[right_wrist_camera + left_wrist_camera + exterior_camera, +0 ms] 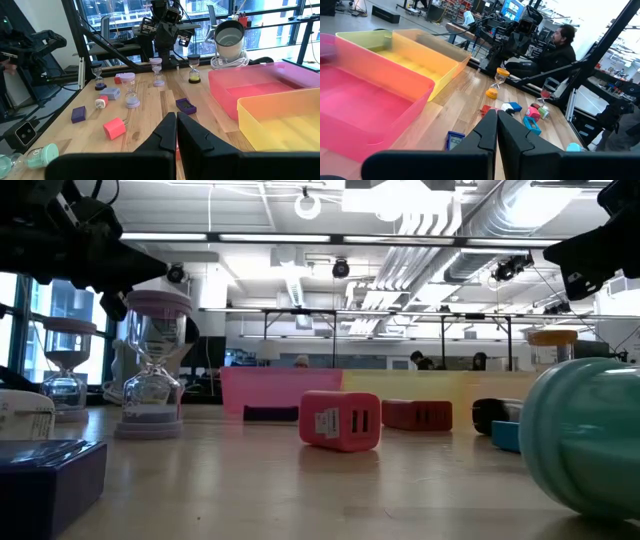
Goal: Pick & Place Office items
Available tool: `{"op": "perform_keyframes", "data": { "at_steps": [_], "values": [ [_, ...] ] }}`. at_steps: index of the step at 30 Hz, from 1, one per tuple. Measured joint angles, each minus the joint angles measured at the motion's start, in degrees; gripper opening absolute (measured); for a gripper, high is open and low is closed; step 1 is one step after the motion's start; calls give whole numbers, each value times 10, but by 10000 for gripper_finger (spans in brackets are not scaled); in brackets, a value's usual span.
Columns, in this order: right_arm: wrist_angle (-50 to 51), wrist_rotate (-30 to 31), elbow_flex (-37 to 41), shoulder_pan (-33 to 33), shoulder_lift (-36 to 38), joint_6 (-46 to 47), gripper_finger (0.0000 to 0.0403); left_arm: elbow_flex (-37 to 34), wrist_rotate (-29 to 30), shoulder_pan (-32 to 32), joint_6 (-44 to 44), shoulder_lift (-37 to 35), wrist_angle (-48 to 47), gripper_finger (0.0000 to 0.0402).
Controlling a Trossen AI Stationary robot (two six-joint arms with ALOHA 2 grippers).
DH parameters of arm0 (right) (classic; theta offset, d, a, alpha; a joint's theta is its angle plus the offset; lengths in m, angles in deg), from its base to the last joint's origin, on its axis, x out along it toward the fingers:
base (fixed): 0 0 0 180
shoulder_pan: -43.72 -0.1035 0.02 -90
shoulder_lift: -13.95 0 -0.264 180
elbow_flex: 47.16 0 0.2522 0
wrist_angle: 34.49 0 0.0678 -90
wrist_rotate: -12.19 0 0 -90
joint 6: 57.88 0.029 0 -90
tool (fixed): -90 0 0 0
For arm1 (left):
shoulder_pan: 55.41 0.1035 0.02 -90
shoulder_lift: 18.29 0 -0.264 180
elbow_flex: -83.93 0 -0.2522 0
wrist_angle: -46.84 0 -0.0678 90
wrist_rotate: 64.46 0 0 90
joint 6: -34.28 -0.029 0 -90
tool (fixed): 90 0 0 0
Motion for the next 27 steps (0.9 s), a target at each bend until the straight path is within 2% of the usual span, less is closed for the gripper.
{"op": "perform_keyframes", "data": {
  "at_steps": [22, 27],
  "values": [
    [0, 0, 0, 0, 0, -2, 2, 0, 0, 0, 0, 0, 4, 9],
    [-1, 20, 0, 0, 0, -68, 2, 0, 0, 0, 0, 0, 4, 9]
  ]
}}
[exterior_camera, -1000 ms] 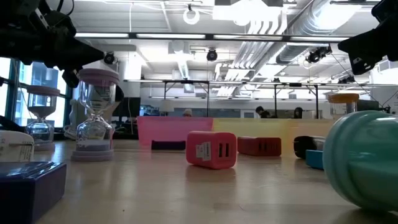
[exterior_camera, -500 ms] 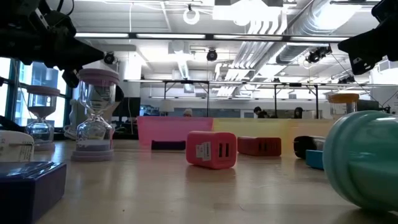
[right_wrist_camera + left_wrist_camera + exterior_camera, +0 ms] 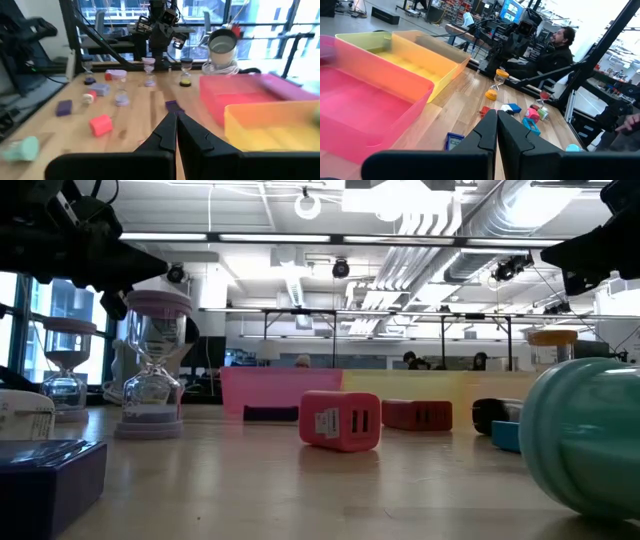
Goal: Pick & Place Office items
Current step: Put the yellow hourglass into the orange bin
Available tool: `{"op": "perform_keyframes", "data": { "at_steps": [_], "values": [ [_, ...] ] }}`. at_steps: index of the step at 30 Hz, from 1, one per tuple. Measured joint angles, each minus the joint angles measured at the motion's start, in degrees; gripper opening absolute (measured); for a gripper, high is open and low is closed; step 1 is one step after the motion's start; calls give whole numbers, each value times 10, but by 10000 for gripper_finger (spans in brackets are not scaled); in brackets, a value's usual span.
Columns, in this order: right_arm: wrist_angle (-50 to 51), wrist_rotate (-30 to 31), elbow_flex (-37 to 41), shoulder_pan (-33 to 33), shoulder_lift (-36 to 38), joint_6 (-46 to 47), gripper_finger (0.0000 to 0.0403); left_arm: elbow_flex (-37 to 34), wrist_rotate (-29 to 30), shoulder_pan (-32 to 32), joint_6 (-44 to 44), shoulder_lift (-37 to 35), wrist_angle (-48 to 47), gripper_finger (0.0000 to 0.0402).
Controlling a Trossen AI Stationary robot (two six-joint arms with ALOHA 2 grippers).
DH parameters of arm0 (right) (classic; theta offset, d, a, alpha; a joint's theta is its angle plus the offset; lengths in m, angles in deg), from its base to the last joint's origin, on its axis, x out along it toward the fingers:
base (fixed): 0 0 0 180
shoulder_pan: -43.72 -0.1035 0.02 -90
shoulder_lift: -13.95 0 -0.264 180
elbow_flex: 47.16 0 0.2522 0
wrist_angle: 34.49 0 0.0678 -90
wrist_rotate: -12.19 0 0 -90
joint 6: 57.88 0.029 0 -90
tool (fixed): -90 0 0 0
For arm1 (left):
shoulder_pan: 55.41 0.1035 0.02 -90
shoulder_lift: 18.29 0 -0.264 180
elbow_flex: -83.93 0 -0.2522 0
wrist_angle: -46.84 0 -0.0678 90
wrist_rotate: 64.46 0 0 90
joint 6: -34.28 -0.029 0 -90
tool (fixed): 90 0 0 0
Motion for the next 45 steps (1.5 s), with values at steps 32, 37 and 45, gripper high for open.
{"op": "perform_keyframes", "data": {
  "at_steps": [32, 37, 45],
  "values": [
    [-66, 58, -136, 0, -47, 24, 2, 0, 17, 1, 22, 0, 215, 9],
    [-44, 58, -204, 0, -84, 23, 2, 25, 15, -7, 20, 28, 283, 9],
    [1, 103, -347, 0, -168, -49, 2, 222, 46, -41, -161, 194, 217, 9]
  ]
}}
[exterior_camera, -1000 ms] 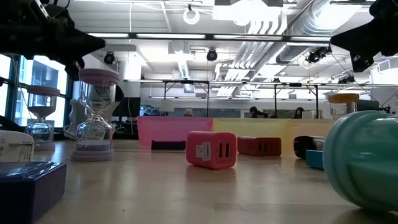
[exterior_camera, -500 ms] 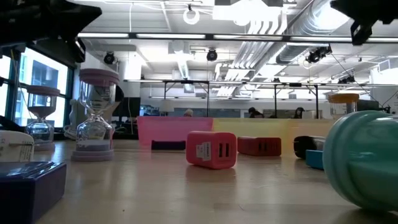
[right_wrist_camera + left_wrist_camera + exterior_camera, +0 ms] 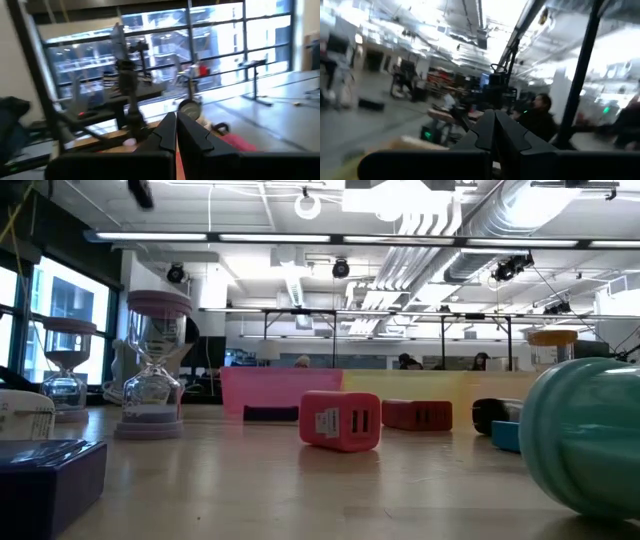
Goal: Pick & Place Office items
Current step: Put the yellow hourglass into the orange bin
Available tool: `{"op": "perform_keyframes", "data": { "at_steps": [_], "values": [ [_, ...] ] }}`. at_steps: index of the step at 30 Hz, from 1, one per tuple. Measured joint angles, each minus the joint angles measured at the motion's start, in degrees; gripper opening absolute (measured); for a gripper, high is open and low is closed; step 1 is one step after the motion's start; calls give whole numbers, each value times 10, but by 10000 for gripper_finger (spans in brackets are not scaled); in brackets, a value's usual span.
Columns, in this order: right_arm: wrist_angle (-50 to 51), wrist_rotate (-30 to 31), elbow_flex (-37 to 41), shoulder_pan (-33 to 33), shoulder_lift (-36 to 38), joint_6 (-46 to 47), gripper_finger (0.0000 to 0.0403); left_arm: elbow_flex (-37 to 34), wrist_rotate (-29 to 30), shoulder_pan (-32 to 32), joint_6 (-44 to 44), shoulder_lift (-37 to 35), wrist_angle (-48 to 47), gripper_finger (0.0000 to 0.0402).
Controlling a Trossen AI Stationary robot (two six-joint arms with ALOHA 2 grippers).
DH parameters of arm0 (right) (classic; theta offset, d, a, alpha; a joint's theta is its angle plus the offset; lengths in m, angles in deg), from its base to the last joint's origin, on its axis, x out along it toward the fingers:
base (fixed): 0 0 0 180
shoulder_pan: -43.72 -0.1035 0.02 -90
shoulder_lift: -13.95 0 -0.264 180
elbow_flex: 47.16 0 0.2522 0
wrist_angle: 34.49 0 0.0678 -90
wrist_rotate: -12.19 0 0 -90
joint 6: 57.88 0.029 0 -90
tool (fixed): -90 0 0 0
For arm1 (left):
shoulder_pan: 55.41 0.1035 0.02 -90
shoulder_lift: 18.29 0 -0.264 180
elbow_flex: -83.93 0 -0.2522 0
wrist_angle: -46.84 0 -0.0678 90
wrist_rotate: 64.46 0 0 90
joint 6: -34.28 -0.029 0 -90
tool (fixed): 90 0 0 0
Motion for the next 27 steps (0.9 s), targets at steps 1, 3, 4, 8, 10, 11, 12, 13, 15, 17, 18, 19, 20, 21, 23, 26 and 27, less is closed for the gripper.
{"op": "perform_keyframes", "data": {
  "at_steps": [1, 3, 4, 8, 10, 11, 12, 13, 15, 17, 18, 19, 20, 21, 23, 26, 27],
  "values": [
    [8, 9, -20, 0, -11, -6, 2, 31, 0, -1, -22, 19, -15, 9],
    [25, 25, -57, 0, -32, -8, 2, 93, 0, -1, -44, 51, -70, 9],
    [39, 30, -77, 0, -43, -8, 2, 126, 0, -1, -45, 64, -111, 9],
    [111, 30, -151, 0, -91, -8, 2, 251, 7, 0, 10, 120, -287, 9],
    [122, 28, -179, 0, -112, -5, 2, 301, 12, -1, 27, 142, -342, 9],
    [123, 27, -190, 0, -121, -4, 2, 320, 12, -1, 26, 151, -357, 9],
    [123, 27, -199, 0, -128, 1, 2, 334, 12, -1, 21, 158, -366, 9],
    [120, 27, -206, 0, -133, 8, 2, 346, 12, -1, 15, 161, -368, 9],
    [119, 28, -211, 0, -137, 3, 2, 359, 12, -1, 13, 165, -367, 9],
    [121, 29, -210, 0, -141, -16, 2, 362, 15, -1, 13, 162, -367, 9],
    [121, 29, -210, 0, -144, -21, 2, 361, 16, -1, 14, 160, -371, 9],
    [118, 31, -210, 0, -148, -23, 2, 361, 17, -1, 17, 158, -376, 9],
    [112, 39, -210, 0, -150, -21, 2, 361, 17, 0, 22, 158, -379, 9],
    [107, 53, -210, 0, -153, -16, 2, 361, 17, 0, 25, 158, -382, 9],
    [110, 92, -218, -1, -164, 3, 6, 361, 17, 0, 28, 159, -389, 9],
    [117, 125, -235, -1, -187, 11, 36, 361, 17, 0, 25, 166, -399, 9],
    [116, 131, -242, -1, -196, 10, 51, 361, 17, 0, 24, 169, -402, 9]
  ]
}}
